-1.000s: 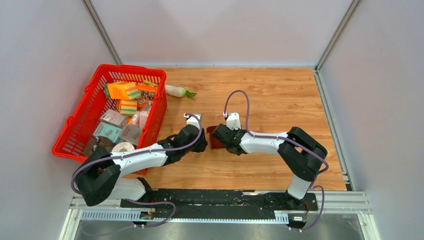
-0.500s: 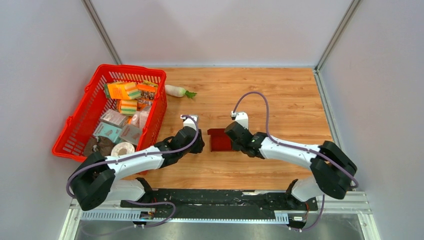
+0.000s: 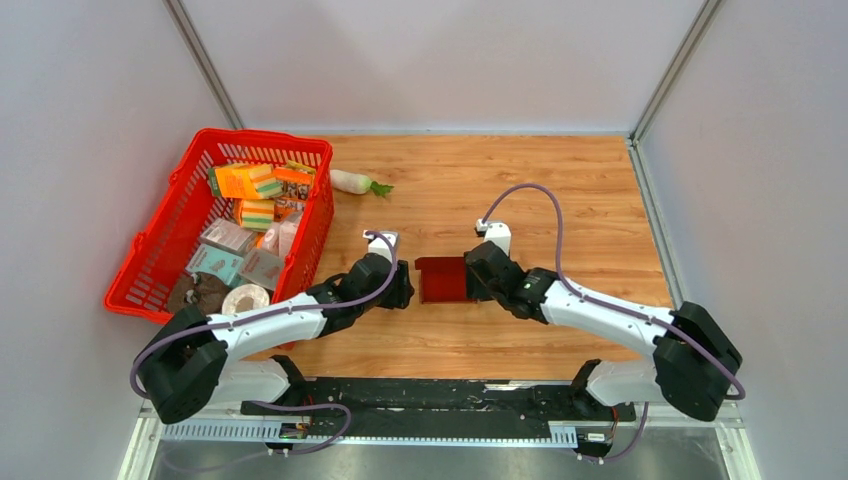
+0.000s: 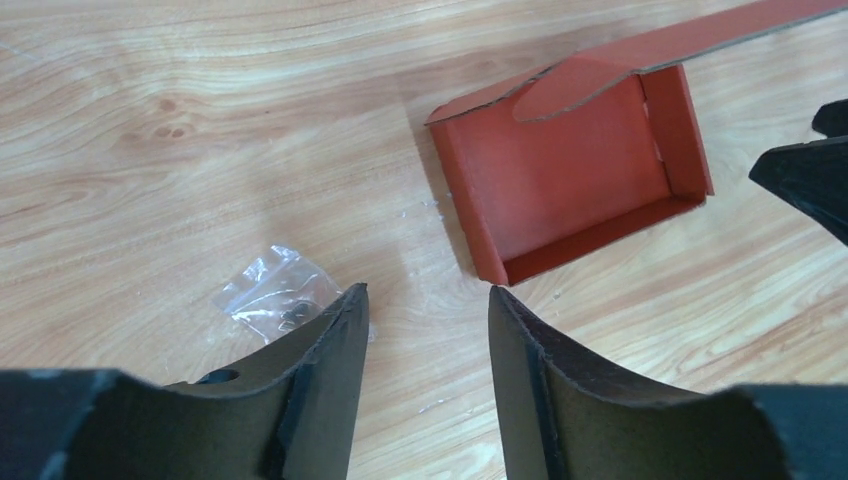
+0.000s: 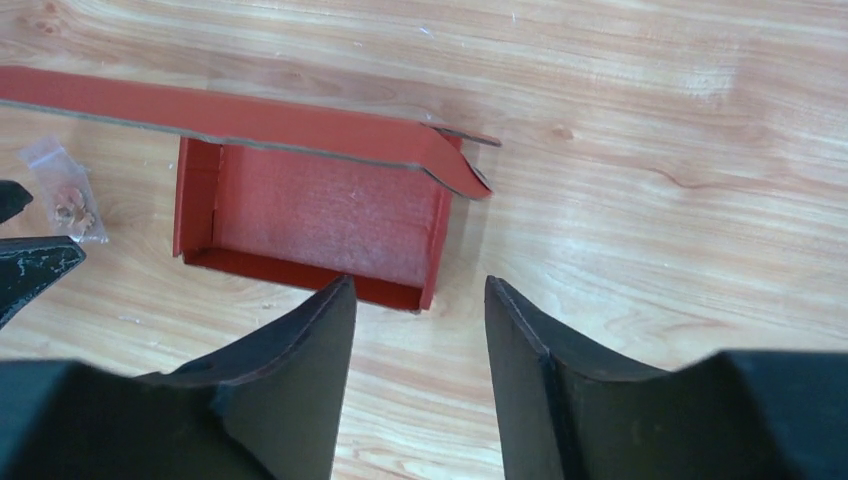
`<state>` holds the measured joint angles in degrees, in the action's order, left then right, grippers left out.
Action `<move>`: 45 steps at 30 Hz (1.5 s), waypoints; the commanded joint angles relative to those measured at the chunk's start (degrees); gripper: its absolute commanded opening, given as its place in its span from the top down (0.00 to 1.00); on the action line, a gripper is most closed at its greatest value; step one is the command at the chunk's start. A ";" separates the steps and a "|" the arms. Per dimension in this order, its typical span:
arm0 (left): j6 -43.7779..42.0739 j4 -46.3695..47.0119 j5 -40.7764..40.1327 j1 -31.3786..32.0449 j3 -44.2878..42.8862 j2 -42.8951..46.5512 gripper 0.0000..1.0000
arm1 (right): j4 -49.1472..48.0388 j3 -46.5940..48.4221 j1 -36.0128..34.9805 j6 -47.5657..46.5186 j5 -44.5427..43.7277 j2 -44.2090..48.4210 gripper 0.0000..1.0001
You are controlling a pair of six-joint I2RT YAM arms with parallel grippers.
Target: Fold the paper box
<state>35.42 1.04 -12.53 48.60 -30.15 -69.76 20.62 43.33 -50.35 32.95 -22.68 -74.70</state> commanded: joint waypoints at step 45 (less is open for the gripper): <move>22.67 -37.35 -5.39 -2.63 -24.35 -25.78 0.48 | 6.45 -10.20 9.39 -5.88 17.05 32.42 0.30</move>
<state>55.90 -37.78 -16.29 45.78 -55.24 -94.89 27.42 33.69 -40.82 27.14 -6.50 -43.75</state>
